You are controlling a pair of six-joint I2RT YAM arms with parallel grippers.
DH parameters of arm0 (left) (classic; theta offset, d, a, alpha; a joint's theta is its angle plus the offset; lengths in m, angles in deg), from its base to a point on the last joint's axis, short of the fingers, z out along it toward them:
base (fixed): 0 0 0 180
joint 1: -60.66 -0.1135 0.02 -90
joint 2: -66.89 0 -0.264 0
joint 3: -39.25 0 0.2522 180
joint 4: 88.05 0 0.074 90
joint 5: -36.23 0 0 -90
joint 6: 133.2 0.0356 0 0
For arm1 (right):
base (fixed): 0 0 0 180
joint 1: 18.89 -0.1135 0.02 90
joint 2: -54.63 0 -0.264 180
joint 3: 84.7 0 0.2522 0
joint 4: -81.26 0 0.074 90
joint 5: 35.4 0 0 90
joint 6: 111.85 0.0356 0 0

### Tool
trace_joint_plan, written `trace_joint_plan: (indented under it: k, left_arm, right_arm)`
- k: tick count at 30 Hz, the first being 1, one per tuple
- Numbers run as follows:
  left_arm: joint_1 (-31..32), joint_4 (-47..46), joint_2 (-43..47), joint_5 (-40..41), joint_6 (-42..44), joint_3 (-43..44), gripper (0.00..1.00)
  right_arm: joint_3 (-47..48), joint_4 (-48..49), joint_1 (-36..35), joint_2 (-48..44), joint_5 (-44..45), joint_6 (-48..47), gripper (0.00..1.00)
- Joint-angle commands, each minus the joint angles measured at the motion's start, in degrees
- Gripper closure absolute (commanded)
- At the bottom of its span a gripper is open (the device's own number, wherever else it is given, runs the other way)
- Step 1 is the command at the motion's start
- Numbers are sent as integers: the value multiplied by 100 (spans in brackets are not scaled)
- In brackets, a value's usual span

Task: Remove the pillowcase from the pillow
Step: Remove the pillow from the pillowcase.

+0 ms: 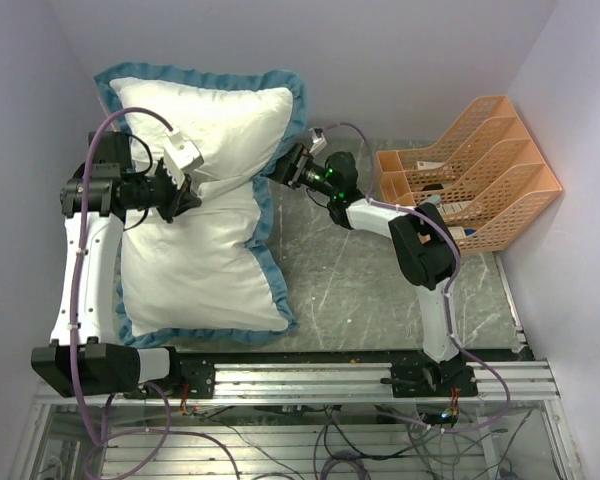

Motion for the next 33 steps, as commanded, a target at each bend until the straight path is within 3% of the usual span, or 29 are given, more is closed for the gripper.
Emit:
trace_joint_plan:
  k: [1,4,7,10,13,18,25,28,31,33]
  left_arm:
    - [37,519,348,-226,-2,-252,93]
    - [111,724,541,-293,130,-305,93]
    - [200,913,804,-238,324,-305,93]
    - [202,699,1124,-77,-18,-176,93]
    - [202,404,1416,93,-394,-92,93]
    - [202,142,1724,618,-707,-282,93]
    - [202,223,1925,645,-669,-545,93]
    - [202,473,1953,408,-391,-521,93]
    - [202,927,1927,170,-77,-405,93]
    - [202,1190,1922,95,142,-322,93]
  right_arm:
    - [-742,2362,-55,-766,-255,809,0]
    - [-769,2530,-241,-971,-364,812,0]
    - [-220,2422,-641,-951,-613,593,0]
    - [-37,2639,-896,-1008,-831,647,0]
    - [-744,3172,-818,-1472,-796,867,0]
    - [-2806,4961,-259,-2385,-330,1389,0]
    - [-3645,5286,-447,-3297,-547,864,0]
    - [-3232,3652,-645,-3524,-454,-54,0]
    - [-2543,1270,-822,-3675,425,-1258,0]
    - [-2232,509,-881,-3601,954,-1601,0]
